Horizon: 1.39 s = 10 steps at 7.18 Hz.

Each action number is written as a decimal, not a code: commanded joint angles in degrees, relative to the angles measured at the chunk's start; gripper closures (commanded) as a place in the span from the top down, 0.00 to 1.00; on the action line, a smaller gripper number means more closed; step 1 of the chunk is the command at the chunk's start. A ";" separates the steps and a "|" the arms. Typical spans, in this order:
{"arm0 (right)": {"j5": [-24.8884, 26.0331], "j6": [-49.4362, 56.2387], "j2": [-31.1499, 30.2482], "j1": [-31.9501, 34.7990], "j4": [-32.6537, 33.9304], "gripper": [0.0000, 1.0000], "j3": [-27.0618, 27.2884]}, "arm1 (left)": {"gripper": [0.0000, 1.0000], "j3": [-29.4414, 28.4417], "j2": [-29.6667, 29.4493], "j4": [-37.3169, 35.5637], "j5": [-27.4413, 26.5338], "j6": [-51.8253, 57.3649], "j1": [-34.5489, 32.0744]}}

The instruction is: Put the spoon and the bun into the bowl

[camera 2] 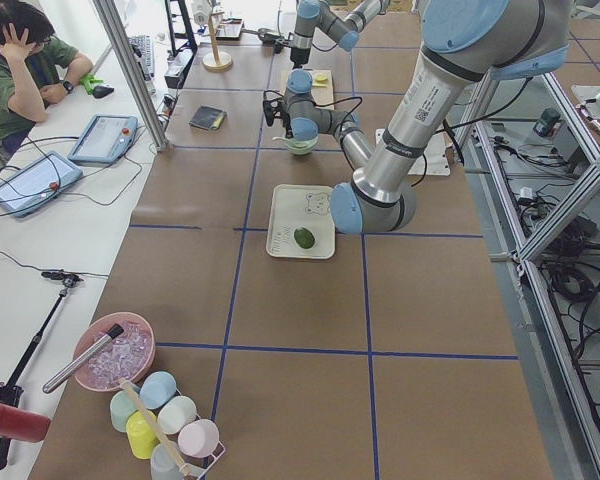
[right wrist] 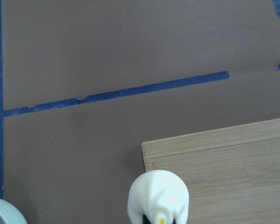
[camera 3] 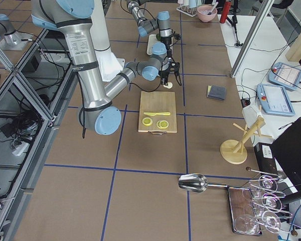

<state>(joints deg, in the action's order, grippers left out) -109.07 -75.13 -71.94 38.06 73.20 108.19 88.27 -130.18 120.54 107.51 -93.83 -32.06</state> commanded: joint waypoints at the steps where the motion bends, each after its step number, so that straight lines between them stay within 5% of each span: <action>1: 0.09 -0.10 3.37 -0.44 -0.07 0.00 -0.25 | 1.00 2.59 2.02 -0.83 0.50 3.54 -3.42; 4: 2.79 -4.83 10.92 -6.22 -0.16 0.00 -1.48 | 1.00 14.18 12.03 -10.98 6.66 20.91 -13.00; 7: 8.70 -5.46 16.38 -11.77 -0.69 0.03 -7.35 | 1.00 17.20 18.62 -15.07 6.84 37.19 -21.70; 8: 8.70 -5.98 16.66 -11.78 -0.78 0.98 -7.72 | 1.00 17.11 19.34 -15.16 6.84 39.49 -23.21; 10: 8.70 -6.61 16.84 -11.78 -0.78 1.00 -7.64 | 1.00 17.11 21.19 -15.16 6.92 43.01 -25.23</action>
<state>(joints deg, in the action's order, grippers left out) -100.42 -81.45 -55.29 26.34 72.44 100.68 105.35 -110.10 105.46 114.39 -53.37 -55.83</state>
